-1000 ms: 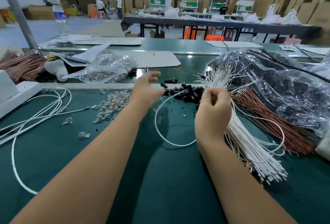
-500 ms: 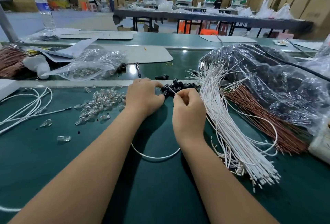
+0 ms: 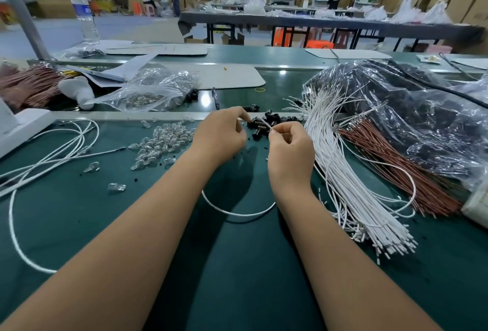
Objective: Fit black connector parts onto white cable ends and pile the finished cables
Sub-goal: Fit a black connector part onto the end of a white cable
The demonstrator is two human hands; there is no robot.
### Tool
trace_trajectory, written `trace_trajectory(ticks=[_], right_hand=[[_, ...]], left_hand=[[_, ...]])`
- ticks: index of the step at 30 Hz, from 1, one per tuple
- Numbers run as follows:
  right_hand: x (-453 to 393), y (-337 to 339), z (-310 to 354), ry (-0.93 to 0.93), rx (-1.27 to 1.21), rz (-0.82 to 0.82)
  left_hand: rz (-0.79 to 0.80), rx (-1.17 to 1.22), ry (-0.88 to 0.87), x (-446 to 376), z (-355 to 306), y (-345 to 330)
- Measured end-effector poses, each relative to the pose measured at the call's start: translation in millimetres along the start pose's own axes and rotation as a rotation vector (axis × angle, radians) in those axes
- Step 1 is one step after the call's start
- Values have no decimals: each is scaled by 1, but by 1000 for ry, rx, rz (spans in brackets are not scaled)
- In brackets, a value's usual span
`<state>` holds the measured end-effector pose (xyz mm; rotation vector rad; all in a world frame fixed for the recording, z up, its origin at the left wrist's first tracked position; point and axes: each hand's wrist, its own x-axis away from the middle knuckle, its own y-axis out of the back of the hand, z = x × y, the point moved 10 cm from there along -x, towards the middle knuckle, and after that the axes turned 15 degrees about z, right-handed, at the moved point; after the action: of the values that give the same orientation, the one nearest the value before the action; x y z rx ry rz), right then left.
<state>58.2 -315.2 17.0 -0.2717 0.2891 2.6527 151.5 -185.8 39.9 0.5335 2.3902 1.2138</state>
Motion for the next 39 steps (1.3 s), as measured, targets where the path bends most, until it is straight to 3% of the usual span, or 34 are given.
trace_trajectory(ticks=[3,6,14,19,23,25,28,39], right_hand=[[2,13,-6,-31,-55,-68],[2,17,-12,-56,-83,-89],[-3,8,-9,-27,-17,-45],[-2,-1,3,40,29,34],[5,-19,18,147,121,166],[9,-25,22,179,156,217],[14,-27,25,213,157,237],[16,-28,30,270,185,265]], left_hand=[[103,77,29,-2,-4,-18],[147,8,93,-11,-5,-30],[-67,34,66,2,-2,-10],[-179,383,19,31,22,16],[-135,1140,17,53,48,5],[-163,1389,10,61,55,4],[-217,1494,27,68,57,5],[-101,1449,12,70,36,-2]])
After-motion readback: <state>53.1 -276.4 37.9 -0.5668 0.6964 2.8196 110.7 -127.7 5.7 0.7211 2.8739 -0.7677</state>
